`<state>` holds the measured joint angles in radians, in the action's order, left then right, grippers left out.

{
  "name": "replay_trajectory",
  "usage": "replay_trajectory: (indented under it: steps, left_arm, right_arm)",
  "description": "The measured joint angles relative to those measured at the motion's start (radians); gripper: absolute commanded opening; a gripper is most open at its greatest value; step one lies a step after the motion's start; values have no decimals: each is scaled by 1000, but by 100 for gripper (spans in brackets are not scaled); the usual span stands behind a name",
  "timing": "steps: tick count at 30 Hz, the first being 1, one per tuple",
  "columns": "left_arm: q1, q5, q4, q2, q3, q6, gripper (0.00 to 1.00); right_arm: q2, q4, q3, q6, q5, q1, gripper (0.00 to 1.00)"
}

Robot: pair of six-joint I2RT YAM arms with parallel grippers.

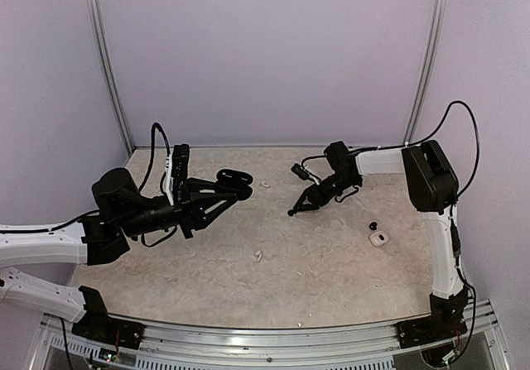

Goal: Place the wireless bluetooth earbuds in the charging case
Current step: Move the right earbud to the center of the board.

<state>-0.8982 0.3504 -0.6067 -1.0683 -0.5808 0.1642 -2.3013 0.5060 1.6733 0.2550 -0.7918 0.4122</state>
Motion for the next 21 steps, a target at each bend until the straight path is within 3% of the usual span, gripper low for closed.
replay_trajectory:
  steps: [21]
  left_arm:
    - [0,0,-13,0,10,0,0]
  right_arm:
    - [3,-40,-87,-1,-153,-3,43]
